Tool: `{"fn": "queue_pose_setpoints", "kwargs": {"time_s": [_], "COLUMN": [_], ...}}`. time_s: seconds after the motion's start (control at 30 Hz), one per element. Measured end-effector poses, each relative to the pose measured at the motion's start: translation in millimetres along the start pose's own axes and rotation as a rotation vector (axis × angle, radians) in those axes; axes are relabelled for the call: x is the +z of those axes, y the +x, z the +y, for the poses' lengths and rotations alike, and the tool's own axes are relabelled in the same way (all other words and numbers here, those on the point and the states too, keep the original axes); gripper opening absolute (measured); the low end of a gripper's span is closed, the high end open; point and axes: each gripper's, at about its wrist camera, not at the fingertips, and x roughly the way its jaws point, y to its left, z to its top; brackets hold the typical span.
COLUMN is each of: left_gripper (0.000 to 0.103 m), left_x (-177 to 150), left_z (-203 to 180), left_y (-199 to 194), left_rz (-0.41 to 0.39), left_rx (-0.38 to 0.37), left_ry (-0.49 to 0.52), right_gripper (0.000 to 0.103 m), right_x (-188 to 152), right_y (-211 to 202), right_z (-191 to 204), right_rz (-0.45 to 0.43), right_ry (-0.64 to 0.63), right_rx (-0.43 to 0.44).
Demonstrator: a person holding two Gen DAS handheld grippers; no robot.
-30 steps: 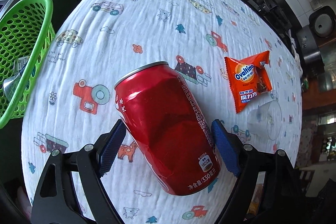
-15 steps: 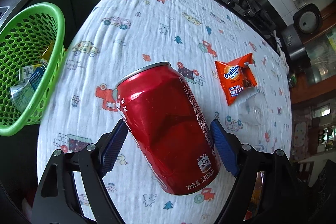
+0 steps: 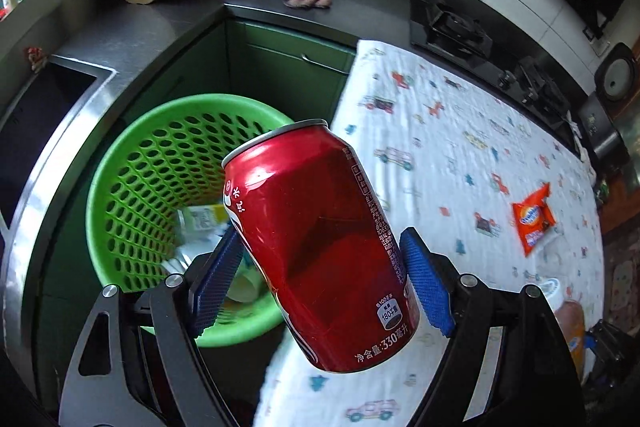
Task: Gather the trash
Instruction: 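Drop the Coca-Cola can into the basket with the left tool while the right drops the gold bottle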
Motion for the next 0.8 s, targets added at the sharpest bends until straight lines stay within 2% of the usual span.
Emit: {"fn": "queue_pose_setpoints", "kwargs": {"time_s": [0.23, 0.5, 0.8], "left_gripper": [0.079, 0.080, 0.081], "left_x": [25.2, 31.2, 22.1], "left_z": [78.0, 117.7, 149.1], "left_y": [24.3, 57.1, 66.5], "left_rz": [0.032, 0.093, 0.123], "left_rx": [0.104, 0.110, 0.100], "left_ry": [-0.039, -0.044, -0.085], "right_gripper": [0.066, 0.066, 0.066], "right_x": [35.1, 76.9, 124.4], "right_y": [23.0, 50.6, 85.1], "right_z": [38.1, 71.1, 104.3], "right_rz": [-0.006, -0.015, -0.027], "right_ry": [-0.024, -0.024, -0.014], "right_rx": [0.036, 0.064, 0.091]}}
